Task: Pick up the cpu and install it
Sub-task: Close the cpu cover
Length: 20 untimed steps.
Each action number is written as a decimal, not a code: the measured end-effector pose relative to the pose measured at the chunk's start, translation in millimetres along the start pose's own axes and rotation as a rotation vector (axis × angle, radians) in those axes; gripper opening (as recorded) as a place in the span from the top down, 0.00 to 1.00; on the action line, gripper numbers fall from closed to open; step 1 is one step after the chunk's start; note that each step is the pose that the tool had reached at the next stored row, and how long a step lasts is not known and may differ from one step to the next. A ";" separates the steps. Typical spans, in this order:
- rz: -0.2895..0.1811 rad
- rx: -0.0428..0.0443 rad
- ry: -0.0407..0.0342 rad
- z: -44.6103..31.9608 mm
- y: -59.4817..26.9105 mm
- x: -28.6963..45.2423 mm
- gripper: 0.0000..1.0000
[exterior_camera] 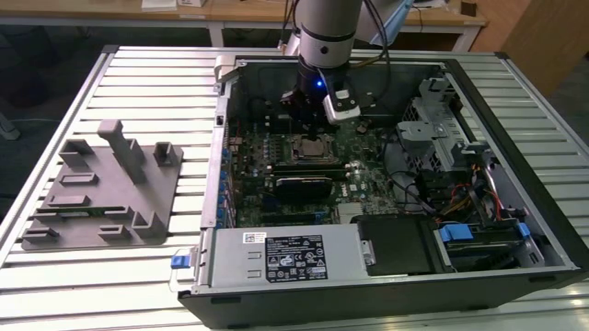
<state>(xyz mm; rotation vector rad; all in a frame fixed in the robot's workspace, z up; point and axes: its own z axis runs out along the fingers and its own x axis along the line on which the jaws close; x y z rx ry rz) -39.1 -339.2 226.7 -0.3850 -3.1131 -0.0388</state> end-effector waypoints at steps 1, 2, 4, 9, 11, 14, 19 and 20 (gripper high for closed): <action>-0.018 0.0001 0.0005 0.1 0.0 0.0 0.89; -0.036 0.0003 0.0009 0.3 0.0 0.0 0.89; -0.059 0.0006 0.0015 0.5 -0.1 0.0 0.89; -0.060 0.0005 0.0015 0.7 -0.1 0.0 0.89; -0.060 0.0002 0.0014 0.9 -0.2 0.0 0.89; -0.060 0.0004 0.0015 2.2 -1.5 -0.4 0.89; -0.060 0.0001 0.0014 4.6 -4.1 0.3 0.89; -0.060 -0.0001 0.0015 5.0 -4.4 1.1 0.89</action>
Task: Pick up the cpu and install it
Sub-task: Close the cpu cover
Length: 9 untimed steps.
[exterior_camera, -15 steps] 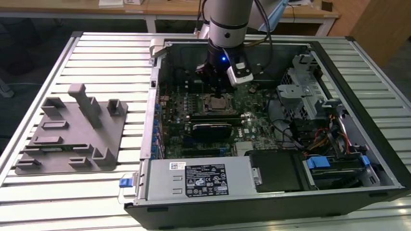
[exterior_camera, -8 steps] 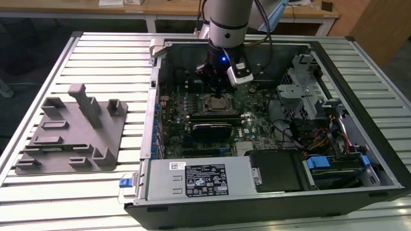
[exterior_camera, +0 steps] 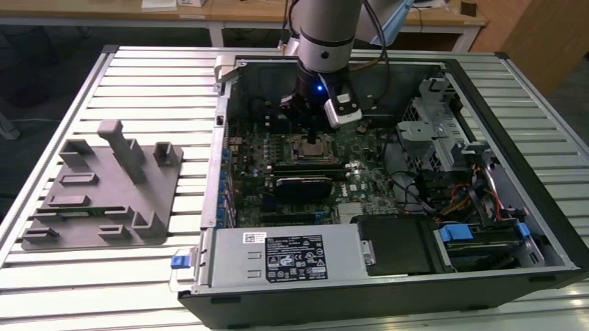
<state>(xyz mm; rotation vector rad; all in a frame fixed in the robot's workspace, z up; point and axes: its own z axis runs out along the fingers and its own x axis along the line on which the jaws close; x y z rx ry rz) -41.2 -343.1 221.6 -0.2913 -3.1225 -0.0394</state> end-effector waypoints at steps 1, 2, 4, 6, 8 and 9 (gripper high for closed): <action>0.000 -0.0002 0.0001 0.4 -0.3 0.9 0.89; 0.000 -0.0003 0.0001 0.7 -0.7 1.9 0.89; 0.000 -0.0008 0.0004 1.7 -1.3 3.9 0.89; 0.000 -0.0039 0.0008 3.3 -1.7 4.9 0.89; 0.000 -0.0057 0.0011 4.6 -2.1 6.7 0.89; 0.000 -0.0060 0.0013 5.2 -2.4 8.1 0.89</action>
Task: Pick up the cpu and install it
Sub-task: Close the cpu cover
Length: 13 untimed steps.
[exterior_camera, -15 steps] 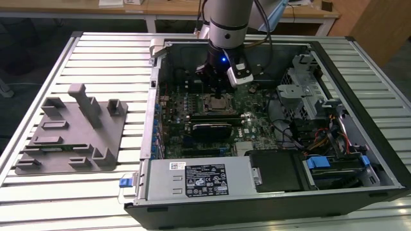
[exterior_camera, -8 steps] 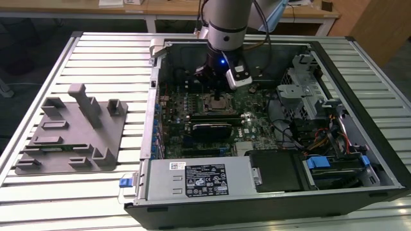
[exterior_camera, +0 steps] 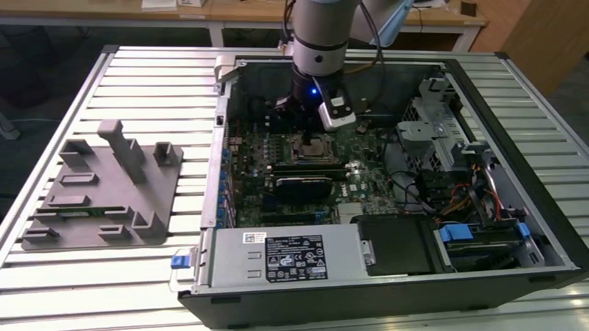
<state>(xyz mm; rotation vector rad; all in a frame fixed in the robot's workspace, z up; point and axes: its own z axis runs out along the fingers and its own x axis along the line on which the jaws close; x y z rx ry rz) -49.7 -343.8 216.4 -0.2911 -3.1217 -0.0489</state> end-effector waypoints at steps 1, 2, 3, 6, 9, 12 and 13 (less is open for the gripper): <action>0.000 -0.0004 0.0000 0.6 -0.3 1.6 0.89; 0.000 -0.0007 0.0001 1.2 -0.6 3.3 0.89; 0.000 -0.0009 0.0001 1.8 -0.9 4.9 0.89; 0.000 -0.0029 0.0005 4.4 -1.6 7.9 0.89; -0.001 -0.0064 0.0012 6.8 -2.0 9.6 0.89; -0.004 -0.0133 0.0024 8.8 -2.2 10.4 0.89; -0.006 -0.0164 0.0029 9.6 -2.2 10.6 0.89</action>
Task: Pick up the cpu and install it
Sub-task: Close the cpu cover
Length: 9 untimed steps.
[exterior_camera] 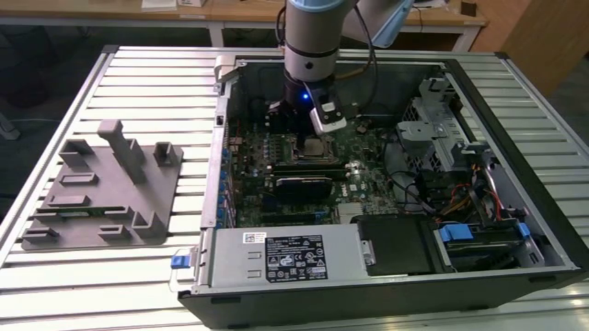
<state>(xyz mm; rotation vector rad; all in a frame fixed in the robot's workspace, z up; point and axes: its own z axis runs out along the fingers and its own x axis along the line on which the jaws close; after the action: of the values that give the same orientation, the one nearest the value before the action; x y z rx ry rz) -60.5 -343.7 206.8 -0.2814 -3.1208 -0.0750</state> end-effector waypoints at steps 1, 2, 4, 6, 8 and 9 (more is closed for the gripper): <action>-0.002 -0.0034 0.0007 0.7 -0.1 0.2 0.89; -0.005 -0.0075 0.0015 1.5 -0.2 0.5 0.89; -0.012 -0.0140 0.0030 2.6 -0.3 0.9 0.89; -0.017 -0.0164 0.0036 3.1 -0.5 2.0 0.89; -0.020 -0.0164 0.0038 3.6 -0.8 3.2 0.89; -0.022 -0.0163 0.0039 3.8 -0.9 3.6 0.89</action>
<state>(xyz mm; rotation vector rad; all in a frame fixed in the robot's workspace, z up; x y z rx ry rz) -64.2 -343.9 203.0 -0.2469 -3.1210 -0.1010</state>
